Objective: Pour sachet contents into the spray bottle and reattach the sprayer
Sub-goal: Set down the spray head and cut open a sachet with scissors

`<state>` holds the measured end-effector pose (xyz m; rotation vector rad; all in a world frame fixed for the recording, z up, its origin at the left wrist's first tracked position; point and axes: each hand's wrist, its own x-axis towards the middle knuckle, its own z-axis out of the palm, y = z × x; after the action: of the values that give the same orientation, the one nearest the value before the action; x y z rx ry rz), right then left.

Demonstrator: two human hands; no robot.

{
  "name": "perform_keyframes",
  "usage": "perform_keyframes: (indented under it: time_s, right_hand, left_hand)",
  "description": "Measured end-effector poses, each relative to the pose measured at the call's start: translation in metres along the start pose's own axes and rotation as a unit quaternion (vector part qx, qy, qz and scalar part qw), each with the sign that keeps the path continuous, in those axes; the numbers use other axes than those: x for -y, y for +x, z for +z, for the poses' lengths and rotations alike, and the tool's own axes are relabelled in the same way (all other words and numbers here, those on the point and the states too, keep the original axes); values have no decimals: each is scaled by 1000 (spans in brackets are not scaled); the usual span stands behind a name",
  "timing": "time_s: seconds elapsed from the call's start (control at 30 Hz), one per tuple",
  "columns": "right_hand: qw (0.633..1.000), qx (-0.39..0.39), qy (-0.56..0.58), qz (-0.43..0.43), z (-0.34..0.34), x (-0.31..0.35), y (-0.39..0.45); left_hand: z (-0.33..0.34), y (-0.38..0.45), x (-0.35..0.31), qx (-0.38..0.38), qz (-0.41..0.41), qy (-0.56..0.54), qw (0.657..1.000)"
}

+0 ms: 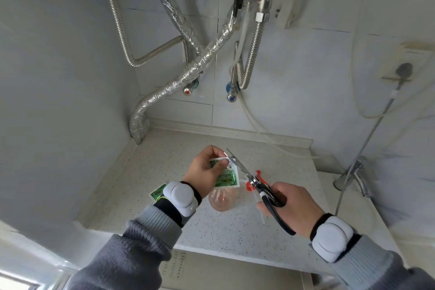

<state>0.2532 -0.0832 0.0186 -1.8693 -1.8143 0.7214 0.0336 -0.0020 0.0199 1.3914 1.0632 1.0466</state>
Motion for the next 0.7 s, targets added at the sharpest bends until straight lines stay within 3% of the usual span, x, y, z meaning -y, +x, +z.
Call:
perform_keyframes:
  time_s: [0.7]
  right_hand:
    - [999,25,-11,23,4,-8,-1]
  left_hand:
    - [5,4,6,-41,-4,52,998]
